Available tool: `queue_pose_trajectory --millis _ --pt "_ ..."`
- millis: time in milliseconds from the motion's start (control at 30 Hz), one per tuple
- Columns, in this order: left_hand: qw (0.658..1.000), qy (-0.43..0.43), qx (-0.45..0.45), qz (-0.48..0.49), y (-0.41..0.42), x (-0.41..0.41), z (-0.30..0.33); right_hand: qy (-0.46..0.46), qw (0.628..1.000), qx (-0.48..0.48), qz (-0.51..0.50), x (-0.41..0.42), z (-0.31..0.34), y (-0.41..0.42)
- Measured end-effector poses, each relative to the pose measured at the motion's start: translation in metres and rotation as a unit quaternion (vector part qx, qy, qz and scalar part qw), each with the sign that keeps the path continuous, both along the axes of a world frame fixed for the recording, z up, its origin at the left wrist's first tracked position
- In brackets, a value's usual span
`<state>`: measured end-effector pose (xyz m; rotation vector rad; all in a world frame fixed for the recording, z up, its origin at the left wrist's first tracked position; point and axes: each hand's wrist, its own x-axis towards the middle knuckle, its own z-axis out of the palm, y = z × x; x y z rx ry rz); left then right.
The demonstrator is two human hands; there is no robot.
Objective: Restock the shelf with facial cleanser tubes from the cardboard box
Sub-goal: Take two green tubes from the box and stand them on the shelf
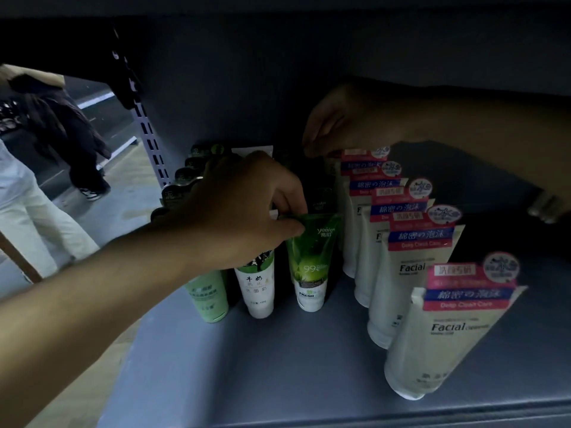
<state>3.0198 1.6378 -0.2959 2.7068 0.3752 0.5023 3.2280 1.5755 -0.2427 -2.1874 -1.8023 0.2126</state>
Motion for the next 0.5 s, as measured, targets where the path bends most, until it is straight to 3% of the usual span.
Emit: queue_pose_trajectory --millis 233,500 --pt "1.000 0.008 0.019 0.000 -0.002 0.002 0.000 -0.040 0.995 -0.063 0.068 0.001 -0.015 -0.002" --pt "1.000 0.001 0.029 0.001 -0.001 0.000 0.000 -0.053 0.996 -0.015 0.072 0.004 -0.025 0.004"
